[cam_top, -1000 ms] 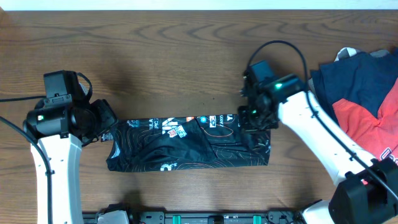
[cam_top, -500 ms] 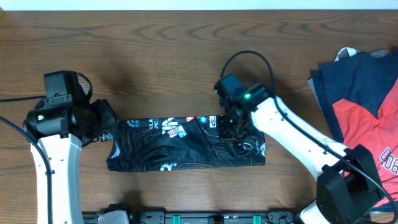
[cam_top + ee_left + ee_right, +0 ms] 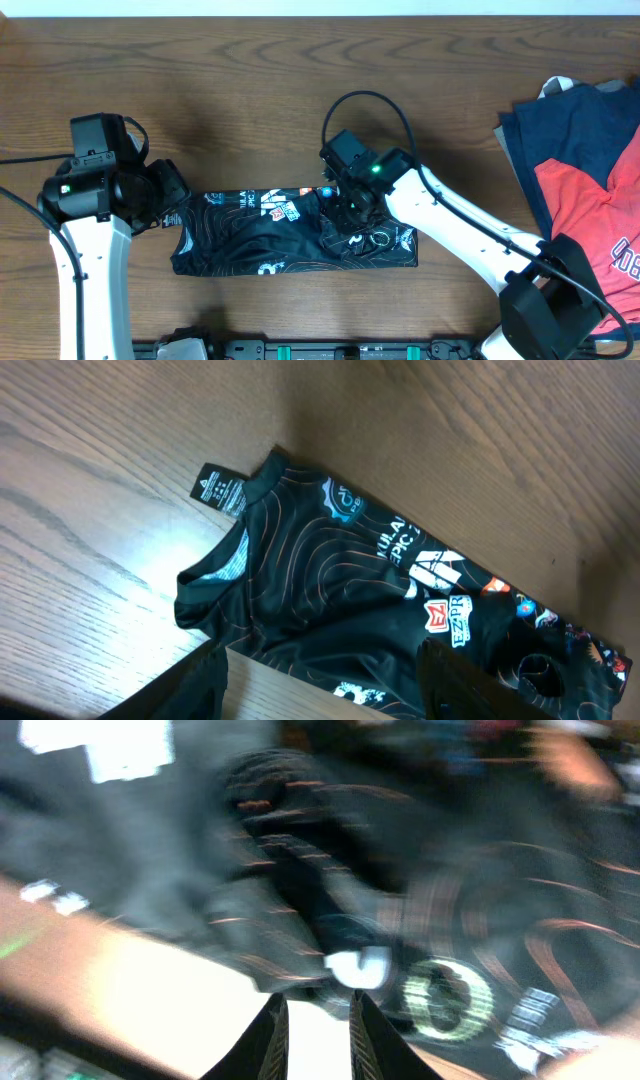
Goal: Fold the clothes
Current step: 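Fold the strip's right end leftward over the middle with the right gripper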
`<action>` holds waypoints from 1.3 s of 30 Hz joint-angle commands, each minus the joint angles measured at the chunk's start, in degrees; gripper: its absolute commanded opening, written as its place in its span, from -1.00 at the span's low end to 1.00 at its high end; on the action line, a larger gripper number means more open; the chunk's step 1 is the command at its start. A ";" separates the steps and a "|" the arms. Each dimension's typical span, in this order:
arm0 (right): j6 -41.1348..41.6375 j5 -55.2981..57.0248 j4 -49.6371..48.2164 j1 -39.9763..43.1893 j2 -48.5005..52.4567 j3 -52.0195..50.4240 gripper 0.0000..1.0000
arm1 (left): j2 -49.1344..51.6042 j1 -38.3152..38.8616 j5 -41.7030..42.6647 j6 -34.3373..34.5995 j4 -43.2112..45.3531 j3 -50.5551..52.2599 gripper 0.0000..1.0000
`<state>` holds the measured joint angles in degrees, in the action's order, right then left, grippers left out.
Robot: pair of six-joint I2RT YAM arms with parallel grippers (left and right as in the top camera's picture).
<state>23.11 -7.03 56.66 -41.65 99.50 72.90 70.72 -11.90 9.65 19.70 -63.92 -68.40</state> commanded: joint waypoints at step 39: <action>1.03 -10.95 -27.82 4.26 7.04 -0.81 -0.67 | 0.11 -0.31 0.15 0.52 -0.26 -0.37 0.25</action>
<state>26.24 -17.61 26.44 -38.06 109.58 71.00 70.72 -11.90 9.93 19.70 -64.05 -68.40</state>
